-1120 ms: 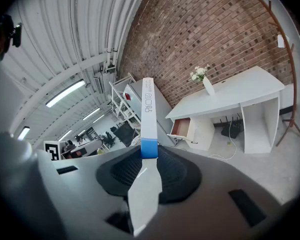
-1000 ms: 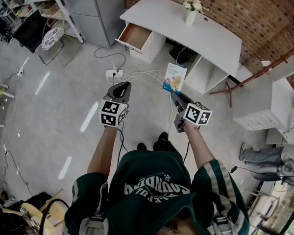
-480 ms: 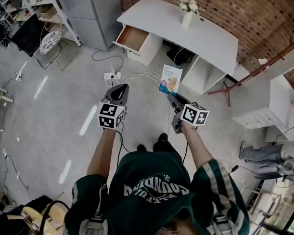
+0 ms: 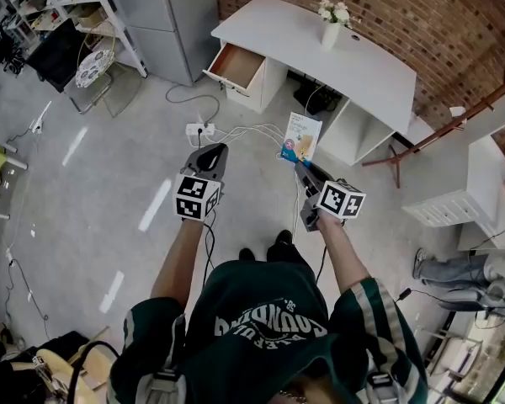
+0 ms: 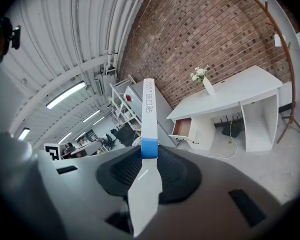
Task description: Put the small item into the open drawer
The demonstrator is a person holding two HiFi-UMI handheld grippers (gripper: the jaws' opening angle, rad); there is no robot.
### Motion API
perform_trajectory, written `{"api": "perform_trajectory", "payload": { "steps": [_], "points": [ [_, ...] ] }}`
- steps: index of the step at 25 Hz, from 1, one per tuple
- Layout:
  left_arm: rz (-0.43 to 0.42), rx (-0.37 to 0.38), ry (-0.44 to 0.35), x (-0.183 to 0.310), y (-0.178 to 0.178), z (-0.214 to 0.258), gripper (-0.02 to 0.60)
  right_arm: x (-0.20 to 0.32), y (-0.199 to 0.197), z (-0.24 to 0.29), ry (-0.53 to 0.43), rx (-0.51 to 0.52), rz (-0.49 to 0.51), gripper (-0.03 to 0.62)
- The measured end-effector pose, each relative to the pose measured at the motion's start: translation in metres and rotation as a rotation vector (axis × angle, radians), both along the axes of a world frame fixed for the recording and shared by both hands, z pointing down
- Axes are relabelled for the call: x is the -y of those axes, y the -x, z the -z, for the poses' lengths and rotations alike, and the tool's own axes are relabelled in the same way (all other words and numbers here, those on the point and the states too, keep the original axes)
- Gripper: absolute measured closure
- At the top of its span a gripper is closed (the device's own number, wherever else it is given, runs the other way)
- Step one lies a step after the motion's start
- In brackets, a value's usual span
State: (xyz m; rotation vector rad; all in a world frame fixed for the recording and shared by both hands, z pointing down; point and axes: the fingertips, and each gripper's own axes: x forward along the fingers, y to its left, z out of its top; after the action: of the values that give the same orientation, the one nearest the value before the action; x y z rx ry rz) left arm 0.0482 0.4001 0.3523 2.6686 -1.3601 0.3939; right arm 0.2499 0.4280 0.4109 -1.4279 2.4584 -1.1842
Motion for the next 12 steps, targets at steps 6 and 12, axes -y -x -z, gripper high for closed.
{"api": "perform_trajectory", "payload": {
  "steps": [6, 12],
  "points": [
    [0.000, 0.004, -0.005, -0.001, 0.008, 0.001, 0.563, -0.003, 0.010, 0.000, -0.006, 0.006, 0.008, 0.484],
    [-0.004, -0.003, 0.000, 0.006, 0.008, 0.001, 0.563, -0.002, 0.014, -0.002, 0.002, -0.007, 0.009, 0.484]
  ]
}}
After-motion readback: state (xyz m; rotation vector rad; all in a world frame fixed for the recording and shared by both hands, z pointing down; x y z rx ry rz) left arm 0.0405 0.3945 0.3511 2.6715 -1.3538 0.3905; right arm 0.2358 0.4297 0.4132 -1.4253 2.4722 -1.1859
